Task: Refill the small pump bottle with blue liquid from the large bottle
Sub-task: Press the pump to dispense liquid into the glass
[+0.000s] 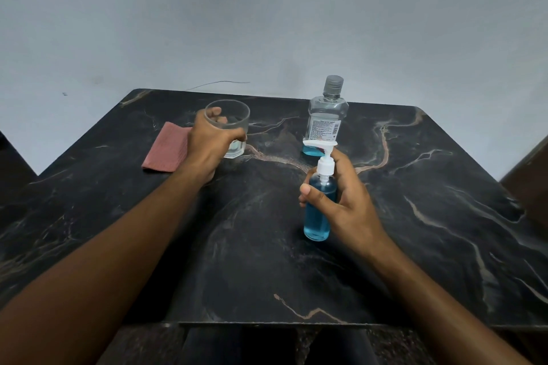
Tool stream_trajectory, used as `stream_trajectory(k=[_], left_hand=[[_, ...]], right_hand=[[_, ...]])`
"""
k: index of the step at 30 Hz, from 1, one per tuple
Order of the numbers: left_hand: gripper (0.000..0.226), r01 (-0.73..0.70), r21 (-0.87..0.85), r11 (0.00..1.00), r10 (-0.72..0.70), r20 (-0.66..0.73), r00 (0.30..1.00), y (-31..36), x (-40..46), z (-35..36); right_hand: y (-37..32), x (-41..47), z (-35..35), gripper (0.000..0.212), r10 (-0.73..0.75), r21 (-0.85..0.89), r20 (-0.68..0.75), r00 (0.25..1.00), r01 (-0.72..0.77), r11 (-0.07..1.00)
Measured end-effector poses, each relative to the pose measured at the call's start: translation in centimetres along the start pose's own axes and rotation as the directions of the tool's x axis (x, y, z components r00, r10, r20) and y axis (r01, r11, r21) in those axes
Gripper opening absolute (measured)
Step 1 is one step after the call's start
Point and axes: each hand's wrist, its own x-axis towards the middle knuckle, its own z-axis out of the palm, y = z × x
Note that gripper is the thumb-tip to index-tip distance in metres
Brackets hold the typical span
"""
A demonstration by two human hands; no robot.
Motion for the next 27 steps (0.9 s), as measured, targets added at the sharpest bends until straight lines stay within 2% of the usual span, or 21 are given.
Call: stream_trajectory(k=[4, 12, 17, 27], left_hand=[[0.075, 0.039, -0.022, 0.999, -0.039, 0.002, 0.999, -0.6, 0.7, 0.4], [0.074, 0.043, -0.027, 0.999, -0.042, 0.033, 0.999, -1.5, 1.4, 1.0], [0.077, 0.072, -0.041, 0.997, -0.070, 0.052, 0.996, -1.7, 1.7, 0.9], [0.104, 0.032, 0.038, 0.999, -0.039, 0.197, 0.980, -2.9, 1.4, -2.1]], right_hand=[[0.2, -0.3, -0.2, 0.048, -0.023, -0.053, 0.015, 1.000, 0.024, 0.998], [0.3, -0.3, -0.5, 0.039, 0.003, -0.081, 0.050, 0.999, 0.001, 0.997], [-0.1, 1.0, -0.8, 0.032, 0.013, -0.156, 0.048, 0.999, -0.005, 0.988], [0.3, 9.0, 1.9, 0.041, -0.031, -0.268, -0.093, 0.995, 0.005, 0.963]])
